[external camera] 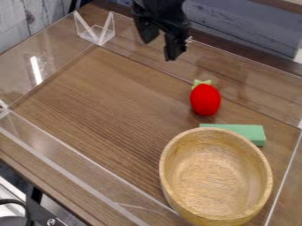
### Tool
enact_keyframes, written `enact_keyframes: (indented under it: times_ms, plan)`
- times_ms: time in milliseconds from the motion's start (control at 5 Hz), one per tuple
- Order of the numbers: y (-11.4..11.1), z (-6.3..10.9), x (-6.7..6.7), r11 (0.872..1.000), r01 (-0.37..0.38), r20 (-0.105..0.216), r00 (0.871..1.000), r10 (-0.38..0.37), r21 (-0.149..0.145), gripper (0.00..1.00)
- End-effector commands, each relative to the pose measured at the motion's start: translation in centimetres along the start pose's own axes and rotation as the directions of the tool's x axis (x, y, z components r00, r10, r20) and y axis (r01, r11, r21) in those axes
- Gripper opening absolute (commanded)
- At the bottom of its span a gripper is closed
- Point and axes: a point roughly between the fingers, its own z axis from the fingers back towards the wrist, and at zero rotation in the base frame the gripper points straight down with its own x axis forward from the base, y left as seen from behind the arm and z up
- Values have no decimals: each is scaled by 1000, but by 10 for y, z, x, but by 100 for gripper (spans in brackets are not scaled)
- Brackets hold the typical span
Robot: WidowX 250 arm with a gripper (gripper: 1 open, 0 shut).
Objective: Move the red object to the right side of the table
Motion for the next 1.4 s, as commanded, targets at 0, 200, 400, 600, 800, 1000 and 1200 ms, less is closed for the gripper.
enact_keyframes:
  times_ms: [0,200,400,600,800,1000,1200]
  plan:
    - [-3,23,17,997,71,84,994,-72,21,100]
    - [4,21,12,999,27,70,997,-30,40,100]
    - [13,20,6,998,-20,58,998,16,64,100]
    - [40,24,1,997,-1,58,998,-3,72,100]
    - [84,28,-9,995,15,49,999,-20,98,100]
    - [117,19,-25,994,62,40,997,-66,95,100]
    - [136,5,-32,991,116,37,992,-119,73,100]
